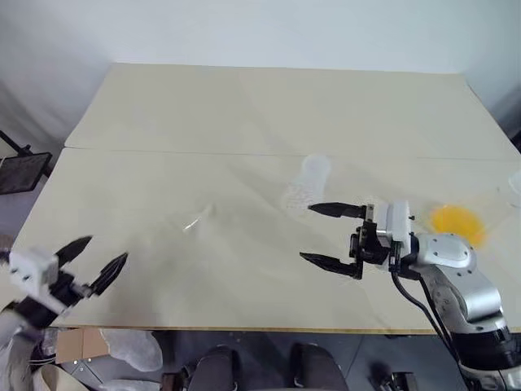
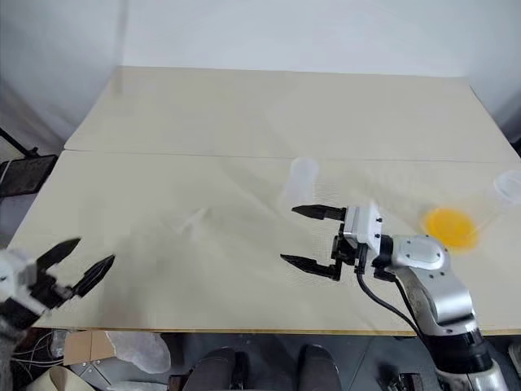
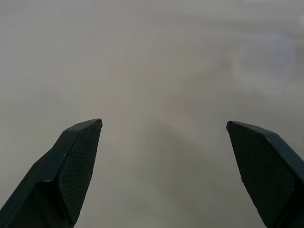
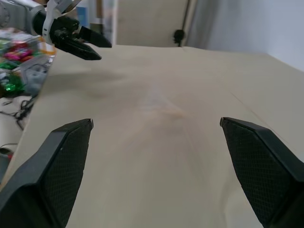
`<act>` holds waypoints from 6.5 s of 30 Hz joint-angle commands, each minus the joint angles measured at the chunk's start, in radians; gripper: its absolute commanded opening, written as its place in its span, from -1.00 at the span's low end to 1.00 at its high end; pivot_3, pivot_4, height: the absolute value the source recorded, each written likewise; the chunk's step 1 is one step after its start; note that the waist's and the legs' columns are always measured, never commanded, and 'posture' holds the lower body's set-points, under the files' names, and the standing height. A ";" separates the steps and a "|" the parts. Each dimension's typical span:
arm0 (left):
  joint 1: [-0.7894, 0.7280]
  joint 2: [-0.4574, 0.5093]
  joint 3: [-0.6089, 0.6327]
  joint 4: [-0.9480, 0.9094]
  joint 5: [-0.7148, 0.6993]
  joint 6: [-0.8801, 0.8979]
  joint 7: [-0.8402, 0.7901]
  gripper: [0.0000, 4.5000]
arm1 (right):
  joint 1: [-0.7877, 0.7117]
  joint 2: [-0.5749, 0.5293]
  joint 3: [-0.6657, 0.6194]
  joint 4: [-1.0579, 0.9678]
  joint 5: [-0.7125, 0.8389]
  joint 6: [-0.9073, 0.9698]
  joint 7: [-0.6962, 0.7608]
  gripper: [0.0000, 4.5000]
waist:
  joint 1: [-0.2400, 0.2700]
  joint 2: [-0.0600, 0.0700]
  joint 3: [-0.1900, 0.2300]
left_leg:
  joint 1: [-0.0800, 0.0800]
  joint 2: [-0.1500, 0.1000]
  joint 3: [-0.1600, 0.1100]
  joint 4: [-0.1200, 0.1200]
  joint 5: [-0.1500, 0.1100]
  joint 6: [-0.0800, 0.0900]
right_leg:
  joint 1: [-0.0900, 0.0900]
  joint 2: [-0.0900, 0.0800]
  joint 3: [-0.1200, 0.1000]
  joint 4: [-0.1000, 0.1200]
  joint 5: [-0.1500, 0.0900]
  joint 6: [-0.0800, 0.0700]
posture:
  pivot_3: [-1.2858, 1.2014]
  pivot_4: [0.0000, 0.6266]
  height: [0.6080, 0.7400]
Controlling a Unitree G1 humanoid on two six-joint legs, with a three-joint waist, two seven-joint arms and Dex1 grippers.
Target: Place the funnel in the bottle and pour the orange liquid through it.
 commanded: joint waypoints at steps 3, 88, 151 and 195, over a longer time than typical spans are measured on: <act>0.102 -0.066 -0.027 -0.199 -0.057 0.003 0.050 0.99 | -0.058 0.024 0.020 0.066 -0.006 -0.032 0.062 1.00 | 0.009 -0.001 0.000 | 0.000 0.000 0.000 0.000 0.000 0.000 | 0.000 0.000 0.000 -0.001 0.000 0.000 | 0.03 -0.52 1.00; -1.781 -0.167 -0.964 1.072 0.490 -0.494 -0.496 -0.39 | 0.683 0.329 -0.302 -0.299 -0.120 -0.244 -0.580 1.00 | 0.011 0.001 -0.001 | -0.002 -0.003 0.014 0.002 0.000 -0.001 | -0.003 0.006 0.001 -0.001 0.000 0.000 | 0.03 -0.52 1.00; -0.807 -0.002 -0.681 0.099 -0.014 0.146 -0.308 0.98 | 0.263 0.064 -0.710 0.049 0.014 0.093 -0.963 1.00 | -0.011 0.009 -0.006 | 0.000 -0.002 0.006 0.005 -0.001 -0.001 | -0.002 0.005 0.007 0.003 0.000 0.000 | 0.03 -0.52 1.00; -0.812 -0.027 -0.688 0.123 0.004 0.079 -0.233 1.00 | -0.100 -0.013 -0.297 -0.009 -0.277 -0.040 -0.760 0.07 | -0.010 0.011 -0.004 | -0.002 -0.002 0.005 0.004 -0.001 -0.001 | -0.003 0.004 0.005 0.002 0.000 0.000 | 0.03 -0.52 1.00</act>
